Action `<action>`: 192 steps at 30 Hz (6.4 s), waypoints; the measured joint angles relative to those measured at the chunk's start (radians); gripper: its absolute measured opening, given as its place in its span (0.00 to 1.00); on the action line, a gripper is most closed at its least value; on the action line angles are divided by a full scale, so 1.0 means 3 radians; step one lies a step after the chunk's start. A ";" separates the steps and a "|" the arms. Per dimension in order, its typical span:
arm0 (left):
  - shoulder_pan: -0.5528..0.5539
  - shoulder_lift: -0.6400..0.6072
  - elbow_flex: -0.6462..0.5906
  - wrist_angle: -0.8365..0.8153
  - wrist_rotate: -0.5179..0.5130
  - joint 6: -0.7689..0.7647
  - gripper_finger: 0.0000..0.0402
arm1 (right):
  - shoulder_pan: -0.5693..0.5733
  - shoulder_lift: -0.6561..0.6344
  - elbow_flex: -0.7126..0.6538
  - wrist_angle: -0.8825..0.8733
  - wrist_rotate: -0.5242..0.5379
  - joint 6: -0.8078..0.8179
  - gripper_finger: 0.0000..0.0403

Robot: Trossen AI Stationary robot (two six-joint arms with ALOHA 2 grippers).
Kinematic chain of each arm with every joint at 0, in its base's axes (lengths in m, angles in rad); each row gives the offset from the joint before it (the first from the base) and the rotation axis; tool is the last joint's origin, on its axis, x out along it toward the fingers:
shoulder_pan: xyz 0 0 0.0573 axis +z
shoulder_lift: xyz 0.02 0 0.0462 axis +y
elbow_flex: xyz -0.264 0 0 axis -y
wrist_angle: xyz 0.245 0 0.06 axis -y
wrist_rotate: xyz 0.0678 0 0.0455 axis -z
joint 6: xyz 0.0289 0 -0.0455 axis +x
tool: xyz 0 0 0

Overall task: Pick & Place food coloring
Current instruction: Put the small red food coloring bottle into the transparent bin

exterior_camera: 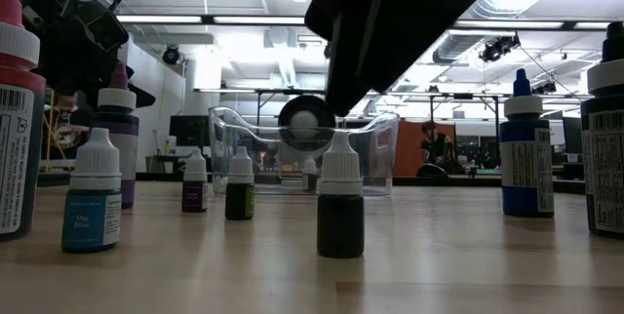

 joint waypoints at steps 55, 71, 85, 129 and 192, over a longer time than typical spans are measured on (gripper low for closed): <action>-0.0001 0.0000 0.0000 -0.0001 0.0000 0.0000 0.58 | -0.0060 0.0244 0.0024 0.0095 -0.0098 0.0115 0.34; 0.0000 -0.0001 0.0001 -0.0001 -0.0001 0.0000 0.58 | -0.0061 0.0243 0.0024 0.0093 -0.0098 0.0117 0.26; -0.0001 0.0000 0.0000 -0.0001 0.0000 0.0001 0.58 | -0.0062 0.0239 0.0024 0.0094 -0.0097 0.0118 0.12; 0.0000 0.0000 0.0001 -0.0001 0.0000 0.0001 0.58 | -0.1433 0.0238 0.2220 -0.1792 0.1223 0.0840 0.12; 0.0000 -0.0001 0.0001 -0.0001 0.0000 0.0000 0.58 | -0.2421 0.0239 0.0308 -0.0623 0.0673 0.1715 0.19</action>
